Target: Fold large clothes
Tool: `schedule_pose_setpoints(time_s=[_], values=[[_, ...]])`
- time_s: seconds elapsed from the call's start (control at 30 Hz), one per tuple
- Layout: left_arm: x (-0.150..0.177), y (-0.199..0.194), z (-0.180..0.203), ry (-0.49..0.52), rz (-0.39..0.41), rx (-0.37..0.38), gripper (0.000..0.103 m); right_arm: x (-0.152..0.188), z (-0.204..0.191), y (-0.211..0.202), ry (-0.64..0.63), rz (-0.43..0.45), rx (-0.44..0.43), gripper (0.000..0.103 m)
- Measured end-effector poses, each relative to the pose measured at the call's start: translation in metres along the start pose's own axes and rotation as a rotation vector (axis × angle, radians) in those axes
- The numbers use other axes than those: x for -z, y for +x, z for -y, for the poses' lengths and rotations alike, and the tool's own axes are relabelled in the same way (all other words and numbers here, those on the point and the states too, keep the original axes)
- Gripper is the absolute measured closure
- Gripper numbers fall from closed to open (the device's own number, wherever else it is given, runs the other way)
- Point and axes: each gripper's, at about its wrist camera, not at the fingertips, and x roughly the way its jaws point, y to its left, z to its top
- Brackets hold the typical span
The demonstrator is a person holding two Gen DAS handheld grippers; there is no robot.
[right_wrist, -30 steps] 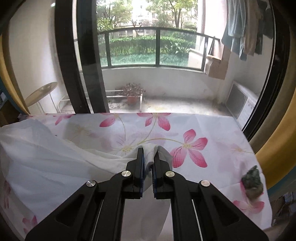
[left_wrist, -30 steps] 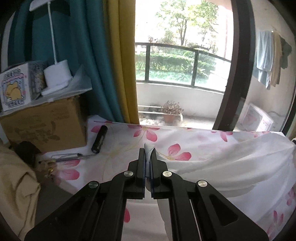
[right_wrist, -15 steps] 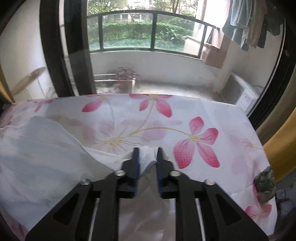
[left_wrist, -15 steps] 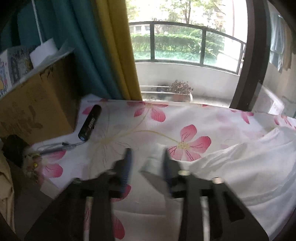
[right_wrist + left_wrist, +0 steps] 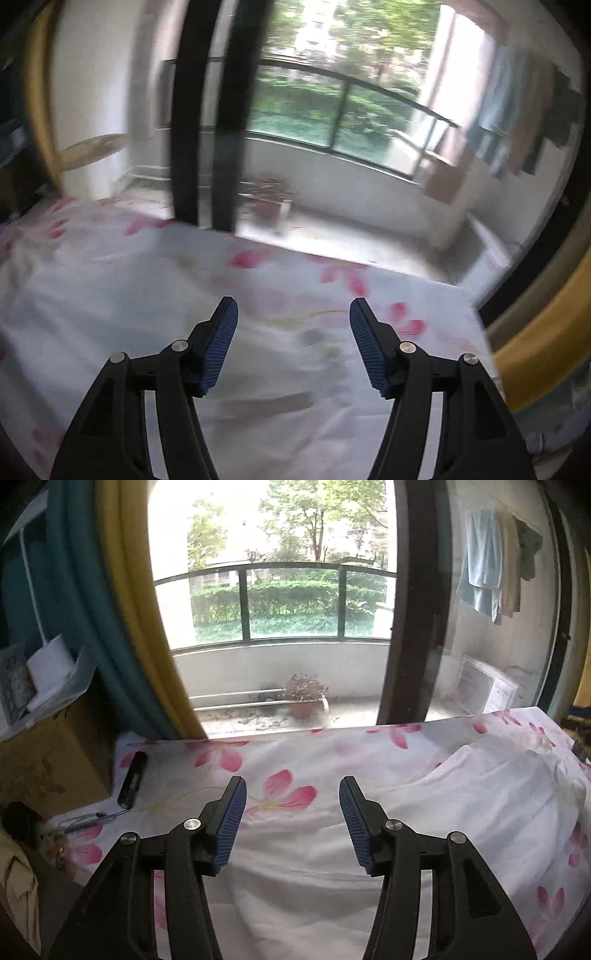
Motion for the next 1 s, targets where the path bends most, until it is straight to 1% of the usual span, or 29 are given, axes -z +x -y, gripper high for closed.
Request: schedule_pose_setpoints(time_s=[0.03, 0.07, 0.1, 0.17, 0.23, 0.3, 0.37, 0.5, 0.6, 0.7, 0.87, 0.9, 0.93, 0.97, 1.0], values=[[-0.001, -0.002, 0.001, -0.010, 0.002, -0.010, 0.048, 0.002, -0.014, 0.000, -0.033, -0.011, -0.048, 0.040], [-0.003, -0.004, 0.001, -0.026, 0.005, -0.015, 0.048, 0.004, -0.026, -0.001, -0.064, -0.015, -0.074, 0.040], [-0.005, -0.006, 0.000, -0.036, 0.014, -0.003, 0.047, 0.007, -0.040, -0.001, -0.101, -0.014, -0.094, 0.040], [-0.006, -0.013, 0.004, -0.038, 0.027, 0.038, 0.044, 0.012, -0.062, -0.002, -0.160, -0.019, -0.132, 0.040], [-0.005, -0.020, 0.013, -0.017, 0.033, 0.078, 0.042, 0.017, -0.078, -0.001, -0.198, -0.032, -0.170, 0.040], [-0.001, -0.021, 0.024, 0.010, 0.019, 0.129, 0.042, 0.021, -0.091, 0.001, -0.229, -0.046, -0.195, 0.040], [0.007, -0.017, 0.037, 0.046, -0.009, 0.179, 0.042, 0.024, -0.097, 0.001, -0.246, -0.059, -0.206, 0.040], [0.024, -0.001, 0.063, 0.123, -0.091, 0.268, 0.042, 0.031, -0.106, 0.007, -0.289, -0.094, -0.224, 0.040], [0.034, 0.008, 0.080, 0.169, -0.136, 0.319, 0.041, 0.036, -0.106, 0.006, -0.317, -0.108, -0.221, 0.040], [0.041, 0.015, 0.094, 0.239, -0.164, 0.331, 0.041, 0.042, -0.114, 0.011, -0.351, -0.107, -0.196, 0.040], [0.053, 0.029, 0.113, 0.363, -0.226, 0.335, 0.041, 0.049, -0.117, 0.014, -0.391, -0.107, -0.215, 0.041], [0.055, 0.032, 0.114, 0.381, -0.229, 0.329, 0.041, 0.050, -0.115, 0.015, -0.395, -0.106, -0.219, 0.045], [0.056, 0.034, 0.115, 0.393, -0.232, 0.324, 0.042, 0.052, -0.115, 0.016, -0.390, -0.117, -0.240, 0.063], [0.057, 0.035, 0.115, 0.401, -0.229, 0.323, 0.046, 0.052, -0.112, 0.018, -0.379, -0.128, -0.254, 0.084], [0.056, 0.036, 0.115, 0.398, -0.226, 0.324, 0.066, 0.051, -0.110, 0.019, -0.367, -0.130, -0.256, 0.091]])
